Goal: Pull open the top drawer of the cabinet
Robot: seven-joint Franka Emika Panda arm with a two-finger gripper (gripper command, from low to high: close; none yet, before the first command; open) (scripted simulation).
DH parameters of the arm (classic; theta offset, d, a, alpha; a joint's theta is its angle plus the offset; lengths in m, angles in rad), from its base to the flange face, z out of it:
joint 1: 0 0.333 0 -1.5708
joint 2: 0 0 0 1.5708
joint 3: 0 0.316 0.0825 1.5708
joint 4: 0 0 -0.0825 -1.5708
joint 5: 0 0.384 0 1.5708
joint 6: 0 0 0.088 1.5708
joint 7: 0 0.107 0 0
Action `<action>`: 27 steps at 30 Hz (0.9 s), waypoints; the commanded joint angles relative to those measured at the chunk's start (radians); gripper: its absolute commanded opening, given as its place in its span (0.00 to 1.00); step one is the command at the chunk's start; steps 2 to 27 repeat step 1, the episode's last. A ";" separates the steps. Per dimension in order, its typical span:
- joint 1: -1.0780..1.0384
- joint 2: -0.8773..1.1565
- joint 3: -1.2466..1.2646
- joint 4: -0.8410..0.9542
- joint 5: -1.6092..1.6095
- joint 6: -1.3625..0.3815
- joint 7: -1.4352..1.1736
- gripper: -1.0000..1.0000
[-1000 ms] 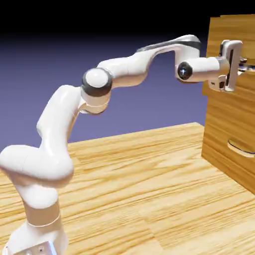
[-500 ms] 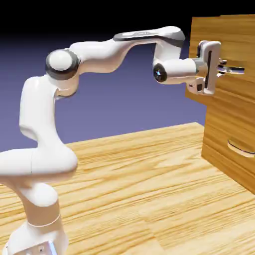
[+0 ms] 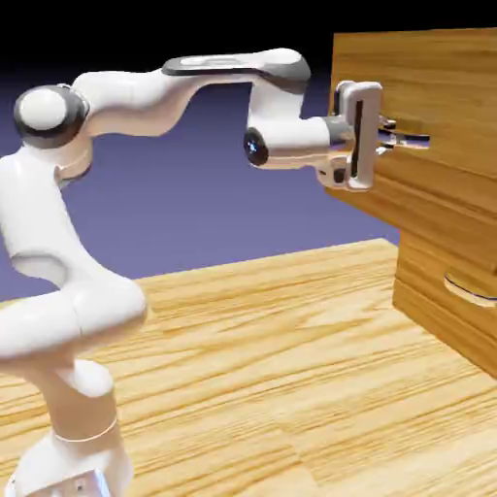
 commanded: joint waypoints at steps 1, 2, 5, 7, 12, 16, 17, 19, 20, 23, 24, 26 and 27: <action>0.036 -0.011 -0.029 -0.027 -0.005 -0.001 0.003 1.00; 0.036 -0.011 -0.029 -0.027 -0.005 -0.001 0.003 1.00; 0.036 -0.011 -0.029 -0.027 -0.005 -0.001 0.003 1.00; 0.036 -0.011 -0.029 -0.027 -0.005 -0.001 0.003 1.00; 0.036 -0.011 -0.029 -0.027 -0.005 -0.001 0.003 1.00; 0.036 -0.011 -0.029 -0.027 -0.005 -0.001 0.003 1.00; 0.036 -0.011 -0.029 -0.027 -0.005 -0.001 0.003 1.00; 0.036 -0.011 -0.029 -0.027 -0.005 -0.001 0.003 1.00; 0.036 -0.011 -0.029 -0.027 -0.005 -0.001 0.003 1.00; 0.036 -0.011 -0.029 -0.027 -0.005 -0.001 0.003 1.00; 0.036 -0.011 -0.029 -0.027 -0.005 -0.001 0.003 1.00; 0.036 -0.011 -0.029 -0.027 -0.005 -0.001 0.003 1.00; 0.036 -0.011 -0.029 -0.027 -0.005 -0.001 0.003 1.00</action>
